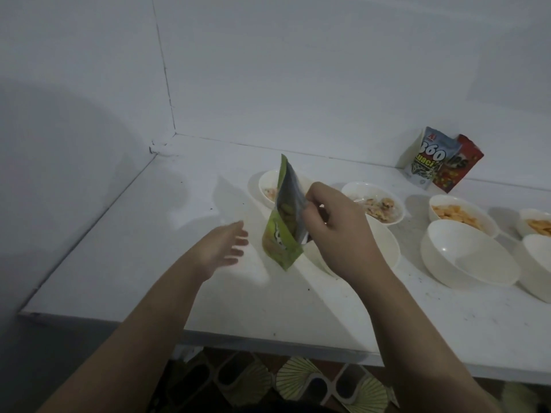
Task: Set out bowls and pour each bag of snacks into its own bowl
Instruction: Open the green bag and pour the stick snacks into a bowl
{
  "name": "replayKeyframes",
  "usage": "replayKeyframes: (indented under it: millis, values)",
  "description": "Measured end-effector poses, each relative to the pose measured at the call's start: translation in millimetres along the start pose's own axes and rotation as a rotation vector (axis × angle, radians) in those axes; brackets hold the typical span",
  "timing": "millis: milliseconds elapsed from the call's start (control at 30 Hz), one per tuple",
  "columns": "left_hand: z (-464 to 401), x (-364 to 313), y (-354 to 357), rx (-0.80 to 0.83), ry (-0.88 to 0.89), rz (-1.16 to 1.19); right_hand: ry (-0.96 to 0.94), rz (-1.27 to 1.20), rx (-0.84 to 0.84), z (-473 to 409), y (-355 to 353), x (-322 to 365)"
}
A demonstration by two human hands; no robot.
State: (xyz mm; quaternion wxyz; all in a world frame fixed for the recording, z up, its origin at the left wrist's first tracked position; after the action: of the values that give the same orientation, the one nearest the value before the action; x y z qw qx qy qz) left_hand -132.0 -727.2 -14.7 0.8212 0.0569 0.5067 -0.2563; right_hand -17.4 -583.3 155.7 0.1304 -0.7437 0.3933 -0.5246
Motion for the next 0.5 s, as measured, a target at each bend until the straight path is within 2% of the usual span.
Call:
replayKeyframes:
  millis: [100, 267, 367, 500]
  values:
    - [-2.5, 13.5, 25.2, 0.143, -0.029, 0.12, -0.072, -0.01, -0.007, 0.7, -4.0, 15.6]
    - [-5.7, 4.5, 46.4, 0.103, -0.016, 0.585, -0.047, -0.018, -0.04, 1.7, -8.9, 11.3]
    - [-2.9, -1.0, 47.9, 0.021, -0.02, 0.669, 0.048, -0.081, -0.077, 4.8, -12.4, -1.2]
    - [-4.0, -8.0, 47.6, -0.069, 0.01, 0.647, 0.127, -0.053, -0.097, 7.0, -18.1, -7.5]
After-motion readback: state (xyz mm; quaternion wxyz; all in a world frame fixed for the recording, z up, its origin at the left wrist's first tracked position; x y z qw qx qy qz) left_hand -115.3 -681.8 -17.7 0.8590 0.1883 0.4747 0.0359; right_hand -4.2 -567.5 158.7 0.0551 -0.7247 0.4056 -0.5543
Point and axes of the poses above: each hand's wrist, its own z-axis away from the middle knuckle, its own y-axis out of the palm, x = y × z, the point moved 9 cm from there along -z, towards the middle knuckle, and after that the axes turned 5 degrees about -z, right-handed, at the moved point
